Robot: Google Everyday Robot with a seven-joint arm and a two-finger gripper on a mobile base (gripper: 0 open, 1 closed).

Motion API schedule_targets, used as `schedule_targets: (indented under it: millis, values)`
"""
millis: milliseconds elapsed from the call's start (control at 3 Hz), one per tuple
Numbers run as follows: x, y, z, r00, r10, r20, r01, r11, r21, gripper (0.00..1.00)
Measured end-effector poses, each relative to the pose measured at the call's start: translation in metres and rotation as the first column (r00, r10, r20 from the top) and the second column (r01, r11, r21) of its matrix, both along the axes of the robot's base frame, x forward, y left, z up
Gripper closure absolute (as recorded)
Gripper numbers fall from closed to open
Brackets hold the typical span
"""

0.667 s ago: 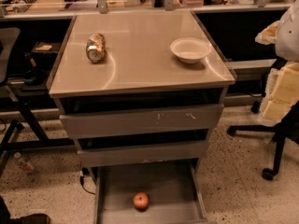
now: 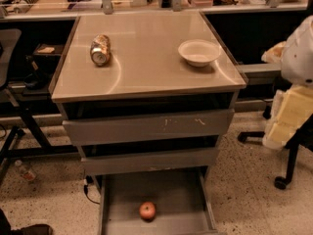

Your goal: Pick apple from bottom drawer and place on counter

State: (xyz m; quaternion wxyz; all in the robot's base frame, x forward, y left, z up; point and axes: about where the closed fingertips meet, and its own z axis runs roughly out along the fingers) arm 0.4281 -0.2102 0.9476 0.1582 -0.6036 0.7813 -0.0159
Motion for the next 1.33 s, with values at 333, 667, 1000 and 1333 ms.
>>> schedule_targets:
  millis: [333, 667, 1000, 1333]
  values:
    - [-0.018, 0.014, -0.061, 0.9988, 0.011, -0.047, -0.007, 0.997, 0.078, 0.00]
    - [-0.032, 0.026, -0.137, 0.9932, 0.022, -0.114, -0.009, 0.994, 0.107, 0.00]
    - [-0.032, 0.026, -0.137, 0.9932, 0.022, -0.114, -0.009, 0.994, 0.107, 0.00]
    - [-0.028, 0.034, -0.175, 0.9906, 0.026, -0.135, -0.005, 0.989, 0.149, 0.00]
